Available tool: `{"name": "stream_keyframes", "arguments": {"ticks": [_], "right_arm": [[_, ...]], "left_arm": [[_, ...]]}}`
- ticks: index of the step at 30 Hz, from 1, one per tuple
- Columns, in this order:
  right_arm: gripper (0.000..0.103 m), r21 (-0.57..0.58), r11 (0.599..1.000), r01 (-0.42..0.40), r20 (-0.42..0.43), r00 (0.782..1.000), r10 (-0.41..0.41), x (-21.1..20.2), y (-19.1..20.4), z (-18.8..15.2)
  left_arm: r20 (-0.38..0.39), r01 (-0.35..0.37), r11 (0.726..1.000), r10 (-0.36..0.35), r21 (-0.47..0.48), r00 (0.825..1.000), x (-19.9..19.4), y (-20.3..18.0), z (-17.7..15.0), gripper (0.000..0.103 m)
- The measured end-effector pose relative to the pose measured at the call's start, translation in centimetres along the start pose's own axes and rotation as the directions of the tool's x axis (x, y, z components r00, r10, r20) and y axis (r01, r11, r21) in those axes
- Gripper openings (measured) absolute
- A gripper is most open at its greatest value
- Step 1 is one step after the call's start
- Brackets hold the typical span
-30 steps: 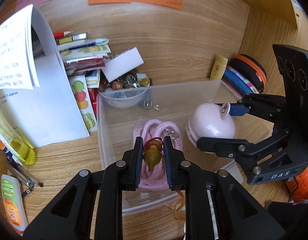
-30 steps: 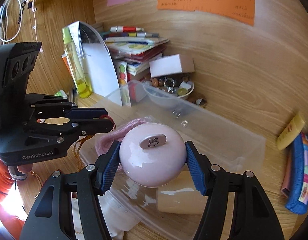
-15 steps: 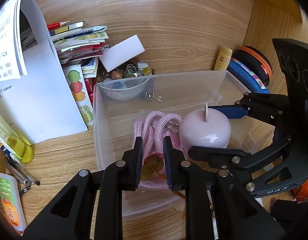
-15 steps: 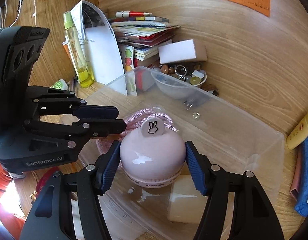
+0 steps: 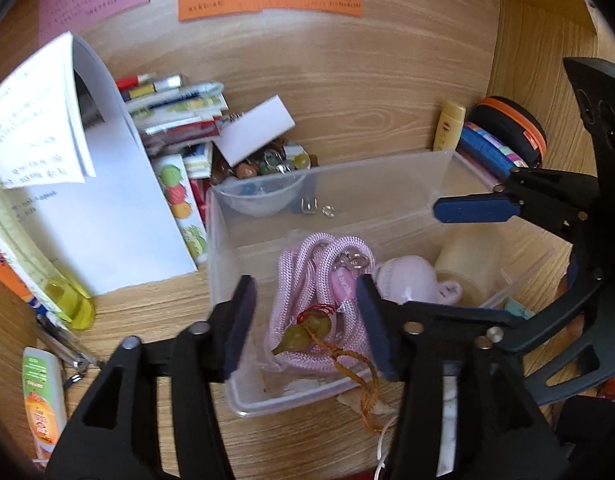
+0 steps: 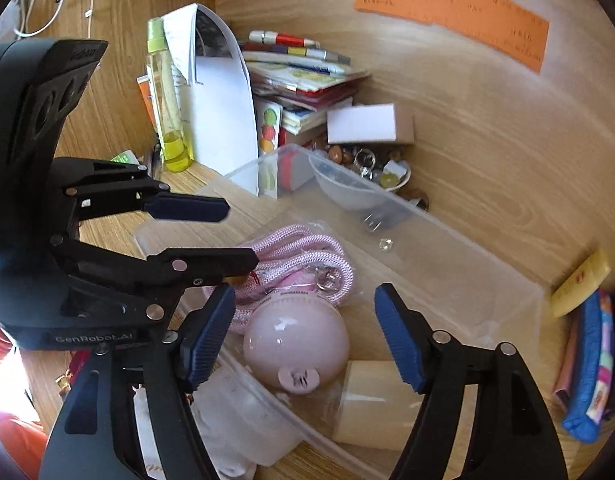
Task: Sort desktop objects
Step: 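Carry the ornament and pink container into the clear box and open both tools, then grasp the white round jar with the left tool while the right grasps the mint-green tube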
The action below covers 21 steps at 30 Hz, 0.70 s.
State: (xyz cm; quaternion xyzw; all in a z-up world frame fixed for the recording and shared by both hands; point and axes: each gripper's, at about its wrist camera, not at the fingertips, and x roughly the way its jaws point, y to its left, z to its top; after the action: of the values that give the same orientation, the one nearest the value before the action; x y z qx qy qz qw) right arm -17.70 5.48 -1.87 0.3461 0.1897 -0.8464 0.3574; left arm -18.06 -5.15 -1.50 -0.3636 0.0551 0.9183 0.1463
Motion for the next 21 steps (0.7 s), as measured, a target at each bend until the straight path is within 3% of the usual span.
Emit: {"name": "stream_keyframes", "arguments": {"ticks": [7,14,21], "right_arm": [[0.081,0.015,0.999,0.049,0.044,0.998,-0.049,-2.9,-0.5,-0.5],[0.085,0.077,0.993,0.084,0.085,0.992,-0.091,-6.0,-1.4,-1.4],[0.089,0.117,0.985,0.125,0.135,0.981,-0.141,-9.7,-2.4,-3.0]], "left_arm": [[0.067,-0.043,0.999,0.043,-0.004,0.997,-2.5,-0.5,0.2,0.078],[0.125,-0.065,0.998,0.065,-0.004,0.990,-5.3,-1.5,0.2,0.090],[0.163,-0.051,0.999,0.051,-0.005,0.985,-7.5,-3.2,-0.1,0.095]]}}
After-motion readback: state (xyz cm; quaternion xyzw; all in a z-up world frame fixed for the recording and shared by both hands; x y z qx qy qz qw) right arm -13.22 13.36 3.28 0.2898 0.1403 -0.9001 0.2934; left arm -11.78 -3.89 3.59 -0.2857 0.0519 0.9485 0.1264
